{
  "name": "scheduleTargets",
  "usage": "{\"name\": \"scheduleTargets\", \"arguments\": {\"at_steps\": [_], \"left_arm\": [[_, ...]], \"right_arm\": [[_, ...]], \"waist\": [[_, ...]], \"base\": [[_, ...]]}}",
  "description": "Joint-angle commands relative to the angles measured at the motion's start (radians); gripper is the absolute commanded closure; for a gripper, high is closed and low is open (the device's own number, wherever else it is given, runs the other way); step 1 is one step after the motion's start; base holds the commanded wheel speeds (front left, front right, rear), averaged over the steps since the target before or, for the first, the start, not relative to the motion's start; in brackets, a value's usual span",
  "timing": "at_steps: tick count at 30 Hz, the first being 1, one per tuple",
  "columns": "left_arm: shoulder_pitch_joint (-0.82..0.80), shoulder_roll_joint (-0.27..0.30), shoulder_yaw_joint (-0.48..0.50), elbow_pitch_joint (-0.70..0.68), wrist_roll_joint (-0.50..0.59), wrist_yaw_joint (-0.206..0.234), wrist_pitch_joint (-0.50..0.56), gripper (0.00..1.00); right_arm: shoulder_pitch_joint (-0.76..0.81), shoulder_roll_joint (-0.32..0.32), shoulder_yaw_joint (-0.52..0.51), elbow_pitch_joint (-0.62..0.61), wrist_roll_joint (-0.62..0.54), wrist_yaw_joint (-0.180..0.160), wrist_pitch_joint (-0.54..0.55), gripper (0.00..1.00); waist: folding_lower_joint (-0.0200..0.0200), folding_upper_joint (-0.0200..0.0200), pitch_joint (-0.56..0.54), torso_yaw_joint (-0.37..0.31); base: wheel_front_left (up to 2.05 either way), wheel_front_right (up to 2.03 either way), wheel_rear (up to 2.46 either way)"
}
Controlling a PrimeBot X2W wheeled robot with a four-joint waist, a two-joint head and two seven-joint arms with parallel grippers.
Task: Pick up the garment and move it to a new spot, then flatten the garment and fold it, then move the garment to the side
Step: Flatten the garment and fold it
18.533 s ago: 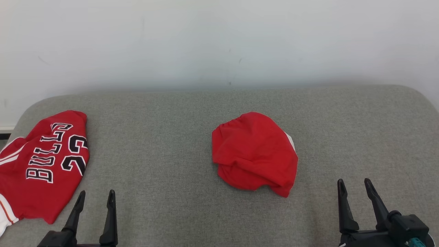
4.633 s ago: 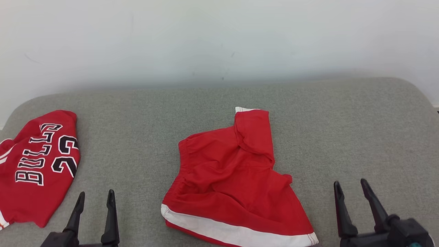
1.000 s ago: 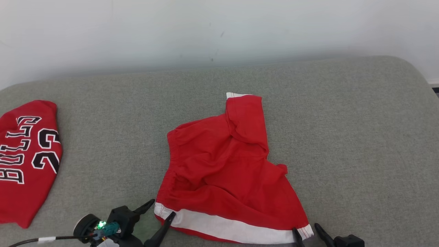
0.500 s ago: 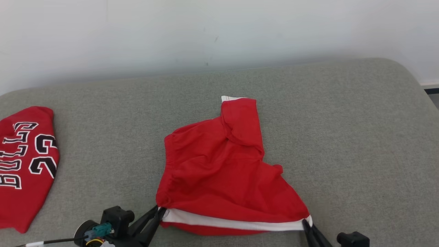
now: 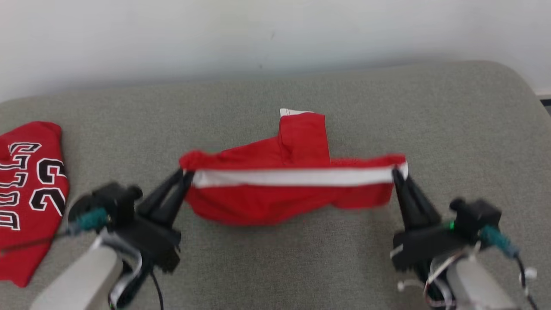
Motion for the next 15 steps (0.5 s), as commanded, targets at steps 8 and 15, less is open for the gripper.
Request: {"name": "scheduleTargets", "arguments": {"at_steps": [8,15], "left_arm": [[-0.412,-0.009,0.042,0.031,-0.109,0.002,0.121,1.0],[-0.855,-0.059,0.042,0.158,-0.134,0.002,0.21,1.0]], "right_arm": [[-0.427,-0.063,0.009,0.003,0.097,-0.002,0.075,1.0],[-0.891,-0.099,0.001,0.123,0.174,-0.002,0.153,1.0]], "waist": [[0.0,-0.0001,0.203,-0.011],[0.0,-0.0001,0.369,-0.004]], "base": [[0.0,0.0,0.0],[0.0,0.0,0.0]]}}
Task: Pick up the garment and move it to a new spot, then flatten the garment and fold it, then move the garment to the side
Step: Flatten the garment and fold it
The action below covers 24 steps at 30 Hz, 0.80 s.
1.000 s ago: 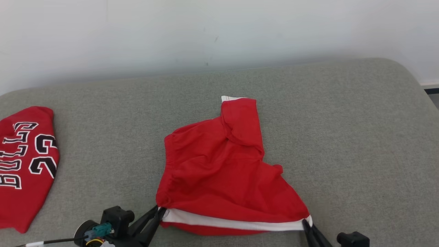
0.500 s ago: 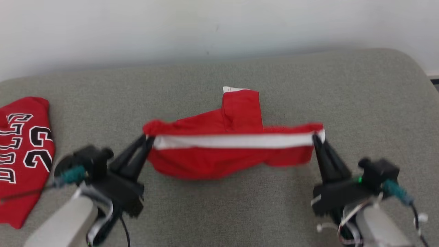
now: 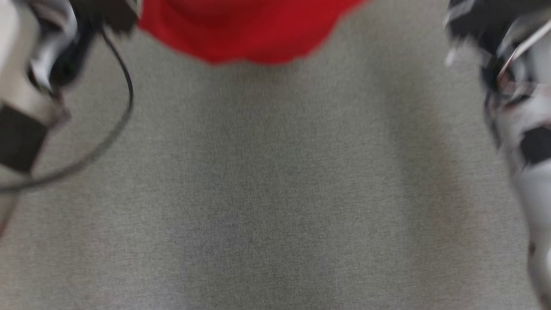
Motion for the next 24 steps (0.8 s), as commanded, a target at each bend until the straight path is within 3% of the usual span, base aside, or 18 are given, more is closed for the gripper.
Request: {"name": "scheduleTargets", "arguments": {"at_steps": [1,8,14,18,24], "left_arm": [[-0.085,-0.012,-0.006,0.03,0.006,0.002,0.007,1.0],[-0.374,-0.05,-0.014,0.166,0.005,0.002,-0.001,1.0],[-0.525,-0.076,-0.03,0.243,0.004,0.002,-0.027,1.0],[-0.592,-0.093,-0.049,0.291,-0.016,0.002,-0.059,1.0],[-0.557,-0.093,-0.108,0.315,-0.055,0.002,-0.112,1.0]], "right_arm": [[-0.098,-0.009,0.003,0.027,0.01,-0.002,0.015,1.0],[-0.443,-0.018,-0.01,0.18,0.017,-0.002,0.034,1.0],[-0.616,-0.018,-0.01,0.288,0.004,-0.002,0.02,1.0],[-0.693,-0.013,0.004,0.357,-0.002,-0.002,-0.01,1.0],[-0.684,-0.01,0.058,0.407,0.016,-0.002,-0.072,1.0]], "waist": [[-0.0003,-0.0003,0.133,0.003],[-0.0003,-0.0003,0.227,-0.002],[-0.0003,-0.0003,0.28,-0.008],[-0.0003,-0.0003,0.311,-0.011],[-0.0003,-0.0003,0.334,-0.022]], "base": [[0.0,0.0,0.0],[0.0,0.0,0.0],[0.0,0.0,0.0],[0.0,0.0,0.0],[0.0,0.0,0.0]]}}
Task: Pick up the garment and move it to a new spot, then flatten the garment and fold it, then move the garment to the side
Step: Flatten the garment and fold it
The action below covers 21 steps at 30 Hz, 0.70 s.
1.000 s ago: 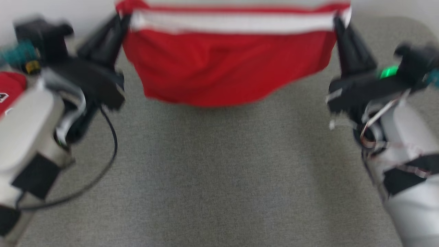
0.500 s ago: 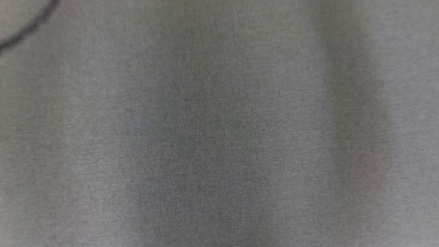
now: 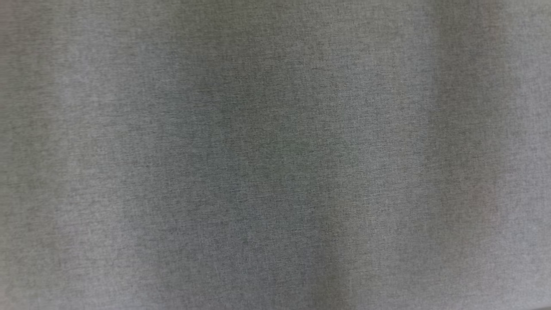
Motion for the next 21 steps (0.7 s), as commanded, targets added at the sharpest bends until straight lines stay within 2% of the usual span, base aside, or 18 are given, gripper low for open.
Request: {"name": "scheduleTargets", "arguments": {"at_steps": [1,4,10,15,21], "left_arm": [[0.027,0.008,-0.003,0.003,-0.019,0.002,-0.018,1.0],[0.081,0.017,-0.05,-0.027,-0.031,0.002,-0.043,1.0],[0.273,0.069,-0.094,-0.094,-0.063,0.002,-0.095,1.0],[0.497,0.107,-0.05,-0.203,-0.085,0.013,-0.11,1.0],[0.827,0.123,0.047,-0.429,-0.026,0.081,-0.11,1.0]], "right_arm": [[0.026,-0.005,0.015,0.005,0.001,-0.002,-0.014,1.0],[0.071,-0.01,0.055,0.002,0.006,-0.002,-0.043,1.0],[0.247,-0.019,0.107,-0.04,0.049,-0.002,-0.077,1.0],[0.468,-0.035,0.11,-0.145,0.092,-0.002,-0.085,1.0],[0.783,-0.049,0.079,-0.323,0.076,-0.002,-0.086,1.0]], "waist": [[-0.0002,-0.0003,0.006,-0.012],[-0.0002,-0.0003,-0.01,-0.019],[-0.0002,-0.0003,-0.088,-0.034],[-0.0002,-0.0003,-0.169,-0.032],[-0.0002,-0.0003,-0.236,-0.017]], "base": [[0.0,0.0,0.0],[0.0,0.0,0.0],[0.0,0.0,0.0],[0.0,0.0,0.0],[0.0,0.0,0.0]]}}
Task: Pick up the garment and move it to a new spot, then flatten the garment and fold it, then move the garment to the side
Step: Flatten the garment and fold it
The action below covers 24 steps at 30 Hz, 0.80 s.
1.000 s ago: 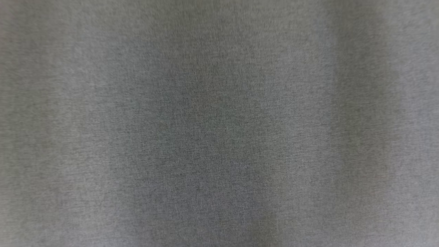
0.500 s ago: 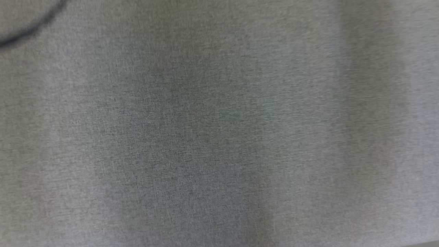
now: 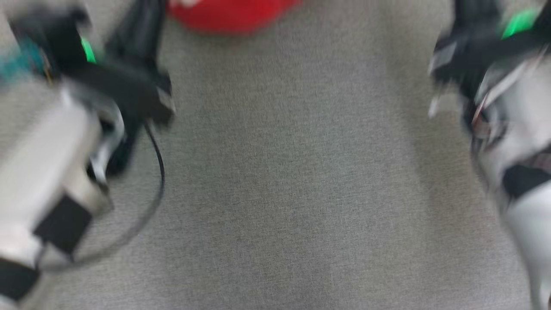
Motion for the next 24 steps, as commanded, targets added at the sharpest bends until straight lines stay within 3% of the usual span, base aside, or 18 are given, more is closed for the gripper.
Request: {"name": "scheduleTargets", "arguments": {"at_steps": [1,6,14,24], "left_arm": [[0.062,0.01,0.028,-0.038,0.02,0.013,-0.003,1.0],[0.314,-0.002,0.083,-0.149,0.067,0.04,-0.003,1.0],[0.593,-0.044,0.151,-0.206,0.125,0.053,-0.004,1.0],[0.899,-0.167,0.271,-0.179,0.217,0.008,-0.004,1.0]], "right_arm": [[0.069,-0.003,0.0,-0.031,-0.008,-0.002,-0.003,1.0],[0.314,-0.016,-0.036,-0.14,-0.017,-0.002,-0.002,1.0],[0.618,-0.015,-0.106,-0.26,-0.022,-0.002,0.027,1.0],[0.979,0.04,-0.239,-0.367,-0.09,-0.003,0.102,1.0]], "waist": [[0.0003,0.0001,-0.058,0.011],[0.0003,0.0001,-0.12,0.02],[0.0003,0.0001,-0.194,0.03],[0.0003,0.0001,-0.276,0.036]], "base": [[0.0,0.0,0.0],[0.0,0.0,0.0],[0.0,0.0,0.0],[0.0,0.0,0.0]]}}
